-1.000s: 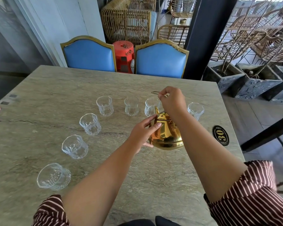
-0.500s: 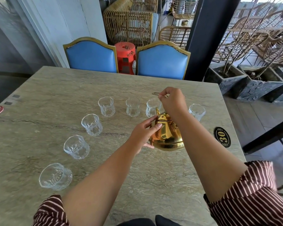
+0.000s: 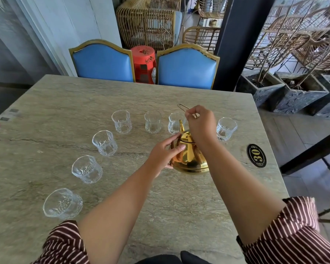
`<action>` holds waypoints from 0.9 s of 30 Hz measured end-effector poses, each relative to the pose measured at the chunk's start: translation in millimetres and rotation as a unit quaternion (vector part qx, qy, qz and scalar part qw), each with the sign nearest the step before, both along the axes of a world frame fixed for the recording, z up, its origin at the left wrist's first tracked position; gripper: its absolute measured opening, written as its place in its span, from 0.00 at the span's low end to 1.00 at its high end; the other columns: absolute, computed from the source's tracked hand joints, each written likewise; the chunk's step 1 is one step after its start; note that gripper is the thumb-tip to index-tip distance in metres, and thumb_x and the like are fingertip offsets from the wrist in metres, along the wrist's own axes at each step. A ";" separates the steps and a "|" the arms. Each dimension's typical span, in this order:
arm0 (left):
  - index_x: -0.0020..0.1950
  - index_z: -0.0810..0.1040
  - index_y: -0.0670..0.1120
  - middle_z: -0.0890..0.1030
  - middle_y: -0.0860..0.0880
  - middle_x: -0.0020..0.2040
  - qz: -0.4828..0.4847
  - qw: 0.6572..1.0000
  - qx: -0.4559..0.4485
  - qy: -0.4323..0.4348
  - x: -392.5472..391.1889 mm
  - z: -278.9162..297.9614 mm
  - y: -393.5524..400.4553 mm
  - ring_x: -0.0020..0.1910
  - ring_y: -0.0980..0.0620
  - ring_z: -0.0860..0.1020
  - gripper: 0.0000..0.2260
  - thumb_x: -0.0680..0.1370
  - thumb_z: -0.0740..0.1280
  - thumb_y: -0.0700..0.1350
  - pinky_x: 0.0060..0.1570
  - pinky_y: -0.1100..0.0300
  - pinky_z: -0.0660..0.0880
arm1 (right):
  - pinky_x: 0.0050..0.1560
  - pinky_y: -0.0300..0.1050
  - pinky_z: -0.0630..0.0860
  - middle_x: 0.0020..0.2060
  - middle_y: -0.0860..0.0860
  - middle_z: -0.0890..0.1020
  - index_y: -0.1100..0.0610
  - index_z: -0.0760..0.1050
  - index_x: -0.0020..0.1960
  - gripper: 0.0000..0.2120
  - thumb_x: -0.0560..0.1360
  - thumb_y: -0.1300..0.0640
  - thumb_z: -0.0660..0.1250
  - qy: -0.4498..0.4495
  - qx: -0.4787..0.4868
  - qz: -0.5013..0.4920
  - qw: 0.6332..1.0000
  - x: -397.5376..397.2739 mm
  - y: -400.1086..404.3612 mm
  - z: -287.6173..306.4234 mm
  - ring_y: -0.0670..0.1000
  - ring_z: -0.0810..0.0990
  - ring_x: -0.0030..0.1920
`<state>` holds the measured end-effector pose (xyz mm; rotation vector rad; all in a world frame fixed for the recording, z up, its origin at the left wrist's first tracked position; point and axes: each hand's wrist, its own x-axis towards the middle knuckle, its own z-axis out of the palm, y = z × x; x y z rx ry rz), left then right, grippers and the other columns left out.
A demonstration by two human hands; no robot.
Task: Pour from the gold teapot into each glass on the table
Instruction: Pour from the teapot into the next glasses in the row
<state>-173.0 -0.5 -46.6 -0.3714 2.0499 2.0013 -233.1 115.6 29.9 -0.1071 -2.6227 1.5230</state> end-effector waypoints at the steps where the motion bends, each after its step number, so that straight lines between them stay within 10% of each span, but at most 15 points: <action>1: 0.73 0.72 0.61 0.74 0.48 0.72 -0.002 1.000 -0.006 0.006 0.2 -0.7 -0.8 0.59 0.45 0.81 0.26 0.76 0.73 0.50 0.52 0.38 0.81 | 0.32 0.38 0.71 0.39 0.48 0.80 0.56 0.79 0.49 0.04 0.78 0.58 0.65 0.006 -0.006 -0.001 1.000 2.1 0.5 -2.1 0.51 0.81 0.39; 4: 0.73 0.71 0.62 0.75 0.48 0.71 -0.008 0.999 -0.026 0.025 0.9 -2.0 -3.4 0.51 0.51 0.82 0.26 0.76 0.73 0.49 0.51 0.41 0.82 | 0.29 0.39 0.68 0.39 0.48 0.81 0.56 0.78 0.48 0.03 0.78 0.58 0.65 0.014 -0.029 0.001 0.999 7.6 1.9 -8.4 0.48 0.69 0.24; 13: 0.71 0.72 0.64 0.70 0.49 0.76 0.032 0.998 -0.025 0.043 8.7 -3.7 -16.6 0.57 0.50 0.79 0.26 0.75 0.74 0.50 0.41 0.55 0.80 | 0.27 0.37 0.65 0.32 0.44 0.78 0.53 0.78 0.47 0.02 0.77 0.56 0.66 0.024 -0.042 0.039 0.998 11.4 -9.7 -6.7 0.46 0.66 0.23; 27: 0.72 0.73 0.61 0.73 0.48 0.74 0.097 0.995 0.036 -0.008 8.3 2.8 -51.0 0.49 0.55 0.80 0.27 0.74 0.76 0.49 0.51 0.36 0.81 | 0.34 0.37 0.72 0.43 0.48 0.81 0.56 0.80 0.49 0.04 0.77 0.57 0.66 -0.007 0.018 0.114 0.993 -9.4 -60.5 12.4 0.43 0.76 0.37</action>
